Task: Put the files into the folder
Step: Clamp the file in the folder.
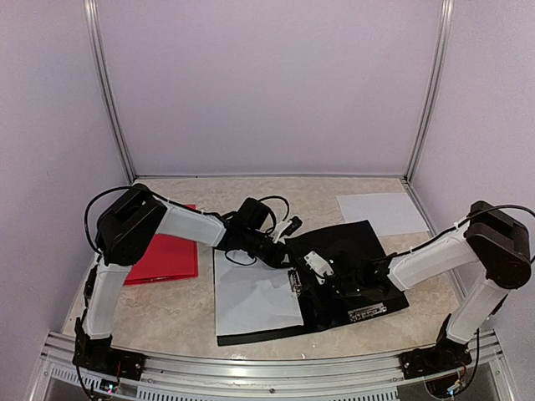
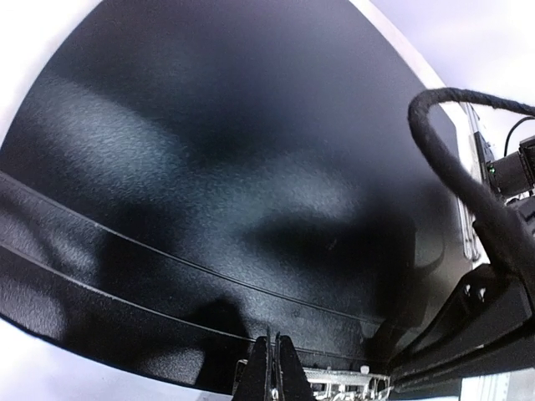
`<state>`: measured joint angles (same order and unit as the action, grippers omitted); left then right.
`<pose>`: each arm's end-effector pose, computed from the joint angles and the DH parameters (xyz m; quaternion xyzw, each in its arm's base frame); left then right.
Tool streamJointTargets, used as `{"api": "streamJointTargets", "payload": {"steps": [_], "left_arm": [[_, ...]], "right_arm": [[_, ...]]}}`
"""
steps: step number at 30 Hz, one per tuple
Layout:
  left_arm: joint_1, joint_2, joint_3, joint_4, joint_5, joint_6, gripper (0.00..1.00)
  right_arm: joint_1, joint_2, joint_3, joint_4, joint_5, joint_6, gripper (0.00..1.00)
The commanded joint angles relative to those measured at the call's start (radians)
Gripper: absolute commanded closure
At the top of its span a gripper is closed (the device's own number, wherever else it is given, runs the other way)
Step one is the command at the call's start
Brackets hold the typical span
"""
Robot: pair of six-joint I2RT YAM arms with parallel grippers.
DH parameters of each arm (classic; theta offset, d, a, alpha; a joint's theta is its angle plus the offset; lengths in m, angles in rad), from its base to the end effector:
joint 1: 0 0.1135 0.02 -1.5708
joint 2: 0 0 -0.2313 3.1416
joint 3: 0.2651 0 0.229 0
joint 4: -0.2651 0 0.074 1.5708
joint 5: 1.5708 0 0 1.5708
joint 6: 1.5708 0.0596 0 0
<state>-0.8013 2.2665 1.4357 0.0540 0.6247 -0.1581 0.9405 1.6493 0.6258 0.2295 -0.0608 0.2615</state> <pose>0.2872 -0.3466 0.0825 0.3901 0.7950 -0.4212 0.1956 0.1727 0.2428 0.0914 -0.3189 0.8685 0.2372 0.2963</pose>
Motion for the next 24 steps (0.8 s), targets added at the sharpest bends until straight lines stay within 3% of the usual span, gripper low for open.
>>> {"api": "streamJointTargets", "payload": {"steps": [1,14,24], "left_arm": [[-0.034,0.124,-0.009,-0.180,-0.023,0.010,1.00],[-0.041,0.058,-0.073,-0.131,-0.005,0.048,1.00],[-0.054,0.082,0.000,-0.167,0.074,0.077,1.00]], "right_arm": [[0.029,0.074,0.000,-0.097,-0.015,-0.074,1.00],[0.033,0.095,0.015,-0.132,0.053,-0.024,1.00],[0.038,0.100,0.031,-0.158,0.089,-0.056,1.00]]}}
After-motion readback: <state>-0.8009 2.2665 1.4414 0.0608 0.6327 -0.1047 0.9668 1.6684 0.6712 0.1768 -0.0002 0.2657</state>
